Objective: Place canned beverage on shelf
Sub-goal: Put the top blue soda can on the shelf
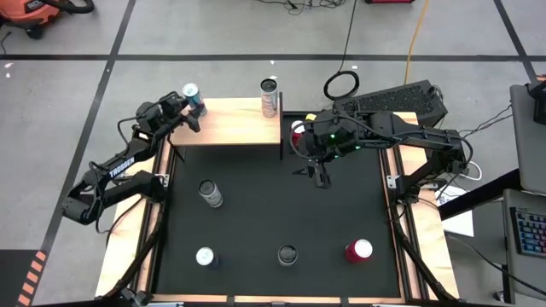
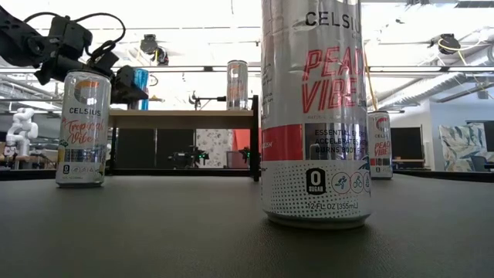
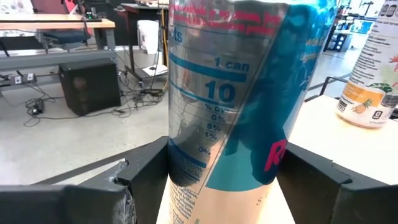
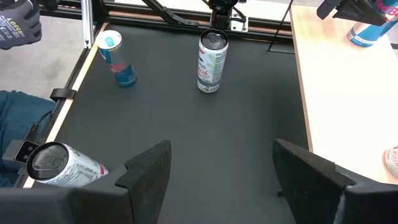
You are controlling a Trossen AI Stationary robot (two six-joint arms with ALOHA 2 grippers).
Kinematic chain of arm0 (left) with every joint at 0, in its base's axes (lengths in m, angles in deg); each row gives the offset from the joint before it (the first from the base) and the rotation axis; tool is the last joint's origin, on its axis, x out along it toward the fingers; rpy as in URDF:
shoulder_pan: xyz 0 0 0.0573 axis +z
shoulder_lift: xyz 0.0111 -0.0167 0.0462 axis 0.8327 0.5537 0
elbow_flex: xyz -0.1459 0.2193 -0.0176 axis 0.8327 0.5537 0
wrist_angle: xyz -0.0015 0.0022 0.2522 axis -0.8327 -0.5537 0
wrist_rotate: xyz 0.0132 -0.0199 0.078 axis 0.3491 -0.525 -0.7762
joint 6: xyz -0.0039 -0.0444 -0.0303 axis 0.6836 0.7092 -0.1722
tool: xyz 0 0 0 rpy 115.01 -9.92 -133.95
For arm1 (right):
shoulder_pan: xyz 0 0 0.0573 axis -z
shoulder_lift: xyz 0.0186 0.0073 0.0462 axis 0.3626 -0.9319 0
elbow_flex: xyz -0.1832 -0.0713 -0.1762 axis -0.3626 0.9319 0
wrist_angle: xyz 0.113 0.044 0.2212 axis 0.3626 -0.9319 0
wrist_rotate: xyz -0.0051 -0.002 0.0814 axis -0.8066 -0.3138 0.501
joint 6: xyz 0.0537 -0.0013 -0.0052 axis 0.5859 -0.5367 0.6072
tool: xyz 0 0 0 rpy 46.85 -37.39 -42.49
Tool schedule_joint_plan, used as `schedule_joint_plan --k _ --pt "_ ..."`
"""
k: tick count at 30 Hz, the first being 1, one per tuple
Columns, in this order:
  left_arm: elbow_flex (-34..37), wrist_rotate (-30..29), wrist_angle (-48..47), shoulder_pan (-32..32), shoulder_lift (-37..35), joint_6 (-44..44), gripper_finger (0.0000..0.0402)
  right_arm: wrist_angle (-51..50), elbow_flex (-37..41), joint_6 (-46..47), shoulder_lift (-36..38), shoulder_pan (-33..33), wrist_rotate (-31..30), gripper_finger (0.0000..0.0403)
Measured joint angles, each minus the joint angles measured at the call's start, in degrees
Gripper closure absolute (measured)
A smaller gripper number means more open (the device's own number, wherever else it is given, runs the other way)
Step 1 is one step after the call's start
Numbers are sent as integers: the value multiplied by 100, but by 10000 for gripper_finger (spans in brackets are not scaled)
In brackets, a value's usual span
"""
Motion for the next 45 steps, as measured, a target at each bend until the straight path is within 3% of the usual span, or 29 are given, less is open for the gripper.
schedule_joint_plan --k 15,39,45 --pt "0 -103 0 0 0 -9 133 0 0 0 0 -1 0 140" --pt "0 309 9 0 0 -89 133 0 0 0 0 0 0 140" --pt "0 133 4 -82 0 190 110 0 0 0 0 -1 0 140"
